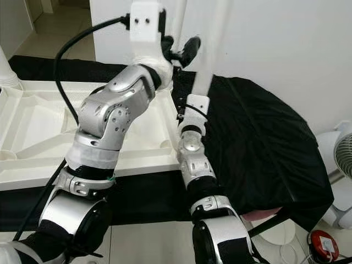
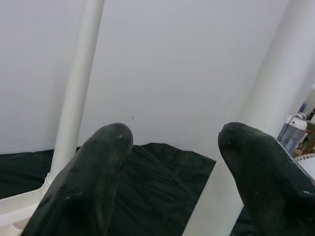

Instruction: Building children table

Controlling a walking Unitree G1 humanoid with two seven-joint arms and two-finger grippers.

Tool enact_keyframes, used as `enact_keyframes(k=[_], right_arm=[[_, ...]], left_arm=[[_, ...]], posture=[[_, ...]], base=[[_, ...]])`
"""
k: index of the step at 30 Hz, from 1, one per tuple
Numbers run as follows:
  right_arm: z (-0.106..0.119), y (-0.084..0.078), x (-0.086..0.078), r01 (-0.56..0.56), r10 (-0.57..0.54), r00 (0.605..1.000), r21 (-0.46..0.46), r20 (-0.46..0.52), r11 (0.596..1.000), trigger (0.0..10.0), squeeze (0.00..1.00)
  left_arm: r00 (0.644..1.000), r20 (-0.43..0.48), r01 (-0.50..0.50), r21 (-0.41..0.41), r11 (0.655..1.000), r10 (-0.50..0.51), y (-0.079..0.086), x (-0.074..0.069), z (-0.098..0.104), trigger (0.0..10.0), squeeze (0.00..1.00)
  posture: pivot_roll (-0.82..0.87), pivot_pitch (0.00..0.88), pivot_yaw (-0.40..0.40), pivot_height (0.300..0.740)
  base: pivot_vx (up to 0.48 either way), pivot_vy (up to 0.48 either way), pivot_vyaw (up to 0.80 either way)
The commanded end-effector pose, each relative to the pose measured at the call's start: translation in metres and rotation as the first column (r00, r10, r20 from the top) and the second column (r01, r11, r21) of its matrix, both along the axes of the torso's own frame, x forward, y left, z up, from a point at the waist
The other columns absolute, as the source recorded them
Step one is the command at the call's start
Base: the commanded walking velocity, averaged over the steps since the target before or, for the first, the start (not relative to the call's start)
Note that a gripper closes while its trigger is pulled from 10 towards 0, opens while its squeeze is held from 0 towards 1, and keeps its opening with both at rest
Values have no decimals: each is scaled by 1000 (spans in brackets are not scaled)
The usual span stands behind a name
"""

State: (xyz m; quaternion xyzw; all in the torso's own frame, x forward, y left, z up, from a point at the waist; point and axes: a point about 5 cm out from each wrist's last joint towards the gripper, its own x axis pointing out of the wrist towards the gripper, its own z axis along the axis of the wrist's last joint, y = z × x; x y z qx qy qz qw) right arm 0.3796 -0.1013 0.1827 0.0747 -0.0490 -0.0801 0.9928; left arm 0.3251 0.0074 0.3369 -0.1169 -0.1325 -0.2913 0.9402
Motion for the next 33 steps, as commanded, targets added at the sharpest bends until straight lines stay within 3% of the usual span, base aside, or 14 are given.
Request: enact_keyframes(k=[1,7,9,13,20,26,29,31,33], right_arm=[[-1,-18,4,19,-17,1000,73,-22,997,10000,0],[6,-14,2,-90,89,995,21,41,996,10000,0],[7,-15,-2,-153,153,986,-10,69,988,10000,0],[7,-16,-4,-180,180,981,-8,80,984,10000,0],[2,-22,-21,-304,308,937,-49,165,951,10000,0],[-7,-28,-35,-367,376,907,-83,188,926,10000,0],[-9,-29,-37,-370,384,906,-106,179,923,10000,0],[-19,-34,-42,-384,402,904,-138,145,913,10000,0],[-19,-34,-42,-384,402,904,-138,145,913,10000,0]], left_arm=[[990,61,129,0,992,-129,-1,-12,-2,10000,0],[986,83,139,31,990,-141,6,-16,-13,10000,0],[990,72,116,82,990,-122,13,-15,-33,10000,0],[990,69,112,102,988,-119,15,-16,-41,10000,0],[991,51,111,183,977,-122,25,-22,-75,10000,0],[983,6,175,248,953,-182,31,-31,-105,10000,0],[982,5,182,270,946,-190,32,-33,-110,10000,0],[975,10,199,392,898,-220,32,-39,-128,10000,0],[975,10,199,392,898,-220,32,-39,-128,10000,0]], posture=[[35,0,-124,740],[36,0,-123,740],[35,0,-122,740],[35,0,-122,740],[37,0,-123,740],[41,0,-123,740],[41,0,-123,740],[39,0,-123,740],[39,0,-123,740]], base=[[0,0,0],[0,0,0],[0,0,0],[0,0,0],[0,0,0],[0,0,0],[0,0,0],[0,0,0],[0,0,0]])
